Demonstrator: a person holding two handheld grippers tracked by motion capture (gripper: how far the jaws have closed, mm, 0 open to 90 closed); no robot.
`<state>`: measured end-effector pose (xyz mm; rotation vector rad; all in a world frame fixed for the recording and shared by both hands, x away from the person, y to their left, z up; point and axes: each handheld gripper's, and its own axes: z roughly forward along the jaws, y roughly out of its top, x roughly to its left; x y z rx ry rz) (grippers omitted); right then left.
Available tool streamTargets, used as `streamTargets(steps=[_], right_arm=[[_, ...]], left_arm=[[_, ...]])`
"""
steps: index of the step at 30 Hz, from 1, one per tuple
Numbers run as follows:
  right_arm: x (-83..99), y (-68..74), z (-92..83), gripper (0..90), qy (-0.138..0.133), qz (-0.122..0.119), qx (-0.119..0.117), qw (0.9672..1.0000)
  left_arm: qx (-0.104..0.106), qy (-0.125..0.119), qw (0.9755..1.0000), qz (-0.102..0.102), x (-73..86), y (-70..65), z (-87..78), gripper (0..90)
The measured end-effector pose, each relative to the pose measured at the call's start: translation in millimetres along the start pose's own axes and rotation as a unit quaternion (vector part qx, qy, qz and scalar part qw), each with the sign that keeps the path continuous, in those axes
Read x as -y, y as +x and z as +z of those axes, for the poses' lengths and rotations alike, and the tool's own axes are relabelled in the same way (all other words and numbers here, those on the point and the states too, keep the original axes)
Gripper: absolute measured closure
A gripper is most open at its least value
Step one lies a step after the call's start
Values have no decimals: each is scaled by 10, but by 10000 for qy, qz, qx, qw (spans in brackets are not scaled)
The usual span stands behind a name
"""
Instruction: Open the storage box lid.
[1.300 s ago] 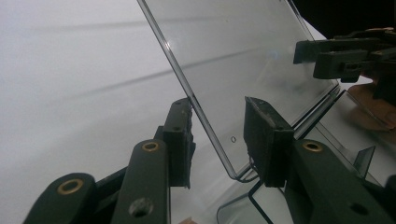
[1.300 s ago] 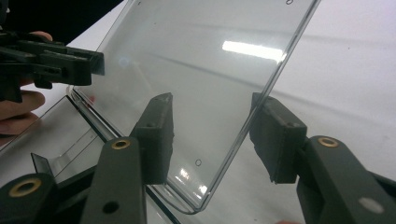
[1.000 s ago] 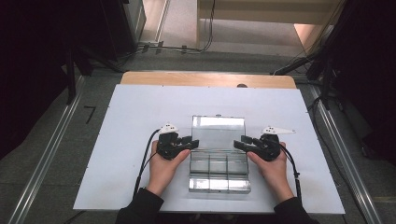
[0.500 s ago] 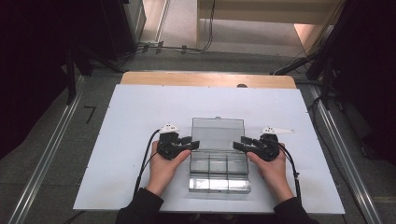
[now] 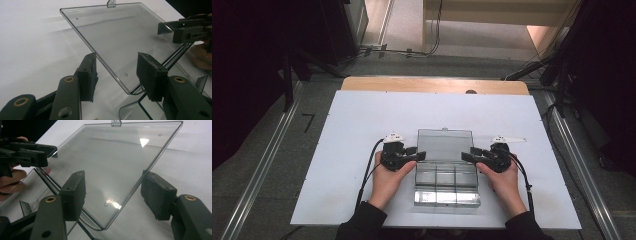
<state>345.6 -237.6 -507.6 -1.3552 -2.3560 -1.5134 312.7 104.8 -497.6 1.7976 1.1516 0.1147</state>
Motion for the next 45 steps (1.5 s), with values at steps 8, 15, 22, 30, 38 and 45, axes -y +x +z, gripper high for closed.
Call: streamTargets(steps=[8, 15, 22, 30, 38, 45], right_arm=[[-1, -2, 2, 345, 33, 72, -14, 10000], [-2, -5, 3, 337, 70, 128, -1, 9999], [-1, -15, 8, 329, 89, 168, -19, 9998], [0, -26, 12, 311, 127, 219, -8, 9997], [-4, -28, 4, 272, 180, 233, 95, 9995], [-25, -12, -44, 246, 47, 95, 12, 9999]], left_arm=[[4, 15, 10000, 19, 0, -1, 4, 495], [5, 37, 10000, 29, -1, -8, 9, 483], [-11, 38, 10000, 54, -2, -11, 8, 471], [-7, 52, 10000, 83, -6, -18, 2, 447], [30, -19, 9999, 148, -12, -22, -22, 399], [77, -103, 9998, 166, -23, -25, -57, 359]])
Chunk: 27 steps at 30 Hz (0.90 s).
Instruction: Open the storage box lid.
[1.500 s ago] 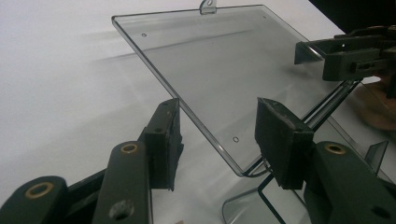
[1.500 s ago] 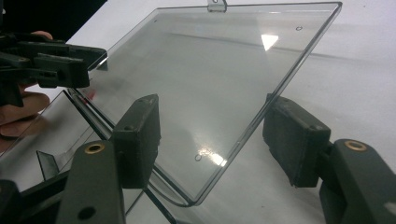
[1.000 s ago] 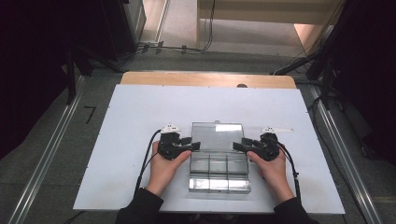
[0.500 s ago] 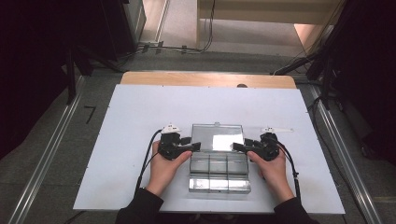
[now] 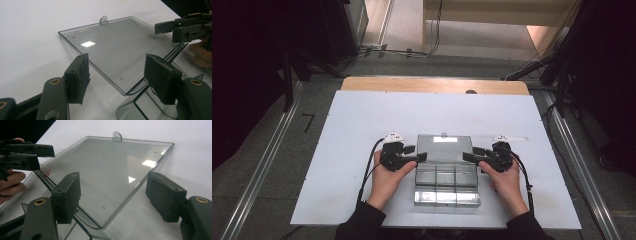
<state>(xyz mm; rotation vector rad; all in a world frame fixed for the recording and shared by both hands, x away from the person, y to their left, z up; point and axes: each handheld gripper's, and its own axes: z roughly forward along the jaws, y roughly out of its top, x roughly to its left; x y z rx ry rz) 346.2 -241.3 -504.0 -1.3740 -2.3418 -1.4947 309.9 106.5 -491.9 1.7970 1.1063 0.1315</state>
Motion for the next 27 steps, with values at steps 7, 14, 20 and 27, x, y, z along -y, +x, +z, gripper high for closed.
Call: streamTargets(steps=[7, 14, 20, 27], right_arm=[[-21, 49, -80, 190, -135, -244, -61, 9996], [-37, 125, -195, 135, -261, -641, -68, 9976], [-34, 162, -291, 87, -374, -946, -184, 9946], [-12, 207, -389, 79, -398, -1136, -143, 9926]], left_arm=[[77, -66, 9999, 140, -34, -30, -57, 301], [171, -80, 9994, 292, -66, -66, -117, 226], [184, -139, 9992, 315, -87, -58, -184, 168], [307, -92, 9988, 381, -95, -61, -243, 102]])
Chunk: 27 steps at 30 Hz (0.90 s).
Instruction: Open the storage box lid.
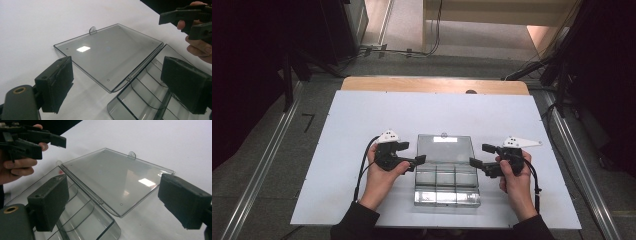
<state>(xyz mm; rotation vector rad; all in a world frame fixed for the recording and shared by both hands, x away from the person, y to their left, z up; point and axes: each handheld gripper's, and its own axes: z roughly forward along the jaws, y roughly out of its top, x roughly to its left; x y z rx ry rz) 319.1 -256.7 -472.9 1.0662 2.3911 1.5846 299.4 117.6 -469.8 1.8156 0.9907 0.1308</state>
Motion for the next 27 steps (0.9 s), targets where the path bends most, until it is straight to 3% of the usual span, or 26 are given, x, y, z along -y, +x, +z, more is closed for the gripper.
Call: streamTargets(steps=[8, 14, 24, 27], right_arm=[[22, 34, -95, 23, -67, -242, -63, 9997], [70, 47, -157, 11, -84, -298, -45, 9995], [153, 34, -276, 0, -80, -350, 164, 9992], [174, 44, -303, 0, -82, -403, 338, 9986]], left_arm=[[220, 6, 9997, 55, -5, 5, -73, 31], [286, 66, 9995, 132, 5, 2, -105, 9], [233, 277, 9991, 211, 27, 1, -145, 0], [253, 294, 9990, 213, 33, 5, -156, 0]])
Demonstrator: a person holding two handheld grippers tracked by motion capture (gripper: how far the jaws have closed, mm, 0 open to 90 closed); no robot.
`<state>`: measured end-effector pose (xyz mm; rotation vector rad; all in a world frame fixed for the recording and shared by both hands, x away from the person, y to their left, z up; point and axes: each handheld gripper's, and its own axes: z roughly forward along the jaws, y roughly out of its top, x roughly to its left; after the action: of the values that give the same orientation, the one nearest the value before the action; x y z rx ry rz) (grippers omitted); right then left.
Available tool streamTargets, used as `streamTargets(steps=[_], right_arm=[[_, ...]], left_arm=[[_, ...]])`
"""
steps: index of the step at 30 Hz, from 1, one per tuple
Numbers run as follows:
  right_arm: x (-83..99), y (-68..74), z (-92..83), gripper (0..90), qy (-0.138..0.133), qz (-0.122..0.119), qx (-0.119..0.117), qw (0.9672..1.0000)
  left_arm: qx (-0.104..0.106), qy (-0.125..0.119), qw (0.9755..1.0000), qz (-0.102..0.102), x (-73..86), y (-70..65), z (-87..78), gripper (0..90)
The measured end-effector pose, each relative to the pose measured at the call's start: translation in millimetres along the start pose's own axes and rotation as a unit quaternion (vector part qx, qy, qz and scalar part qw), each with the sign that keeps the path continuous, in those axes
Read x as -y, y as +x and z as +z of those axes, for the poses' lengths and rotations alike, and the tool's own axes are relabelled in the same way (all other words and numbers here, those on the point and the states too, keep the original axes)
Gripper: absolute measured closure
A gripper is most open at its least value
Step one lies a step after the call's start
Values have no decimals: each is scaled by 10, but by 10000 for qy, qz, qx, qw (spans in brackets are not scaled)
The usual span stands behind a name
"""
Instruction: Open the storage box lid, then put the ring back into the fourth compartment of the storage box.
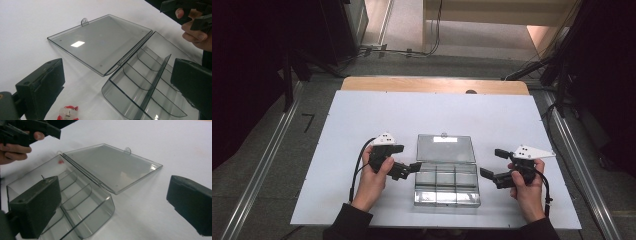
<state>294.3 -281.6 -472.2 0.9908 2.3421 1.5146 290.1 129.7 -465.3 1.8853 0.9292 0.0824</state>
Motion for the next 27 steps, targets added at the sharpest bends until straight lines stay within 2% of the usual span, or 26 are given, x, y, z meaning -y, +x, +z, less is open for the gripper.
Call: streamTargets(steps=[2, 4, 7, 12, 15, 27], right_arm=[[15, 15, -23, 0, -9, 19, 311, 9995], [30, 13, -40, 0, -3, 6, 239, 9997], [55, 34, -76, 0, 39, -145, 233, 9996], [88, 26, -173, 0, -77, -258, 187, 9995], [120, -11, -240, 0, -118, -195, -31, 9997], [325, -74, -525, 0, -138, -295, 211, 9992]], left_arm=[[24, 24, 10000, 6, 3, 5, -12, 0], [19, 46, 10000, 6, 6, 10, -24, 0], [11, 59, 10000, 6, 15, 20, -39, 0], [16, 102, 9999, 16, 32, 39, -59, 0], [-13, 103, 9999, 14, 39, 50, -76, 0], [-111, 213, 9997, 45, 53, 86, -119, 0]])
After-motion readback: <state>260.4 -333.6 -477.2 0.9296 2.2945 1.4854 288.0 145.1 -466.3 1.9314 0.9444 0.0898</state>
